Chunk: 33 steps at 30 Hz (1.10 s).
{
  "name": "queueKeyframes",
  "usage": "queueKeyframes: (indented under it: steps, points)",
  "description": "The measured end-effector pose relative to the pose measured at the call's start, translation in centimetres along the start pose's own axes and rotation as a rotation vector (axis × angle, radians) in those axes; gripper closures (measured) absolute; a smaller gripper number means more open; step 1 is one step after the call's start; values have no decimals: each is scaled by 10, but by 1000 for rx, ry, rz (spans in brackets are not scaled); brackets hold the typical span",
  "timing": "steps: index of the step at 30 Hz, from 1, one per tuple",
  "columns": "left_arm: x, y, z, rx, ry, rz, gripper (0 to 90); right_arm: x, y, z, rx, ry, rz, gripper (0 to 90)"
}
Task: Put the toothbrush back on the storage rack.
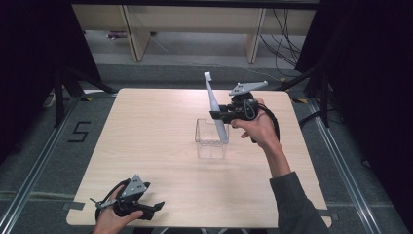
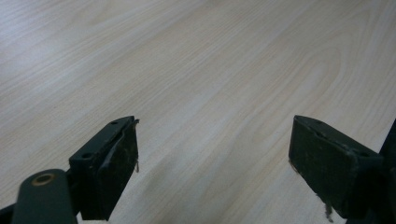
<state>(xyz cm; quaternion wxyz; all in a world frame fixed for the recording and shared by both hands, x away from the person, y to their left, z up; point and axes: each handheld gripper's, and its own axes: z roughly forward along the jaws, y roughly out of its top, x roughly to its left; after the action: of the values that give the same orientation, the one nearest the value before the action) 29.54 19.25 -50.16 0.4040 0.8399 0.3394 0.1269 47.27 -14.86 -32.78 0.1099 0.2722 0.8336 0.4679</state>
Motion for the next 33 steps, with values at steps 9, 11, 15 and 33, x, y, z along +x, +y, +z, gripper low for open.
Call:
queueKeyframes:
  steps: [9, 11, 15, 33]
  points:
    - [1, 0, -1, 11, -4, 17, 152, -7, 3, 16, 26, -16, -2, 667]
    - [0, 0, -1, 7, -2, 12, 152, -9, 3, 18, 23, -14, 3, 667]
    - [2, 0, -1, 17, 5, 23, 152, -13, 3, 25, 31, -15, 32, 667]
    - [1, 1, -1, 4, -1, 14, 152, -17, -13, 56, 114, -44, 35, 667]
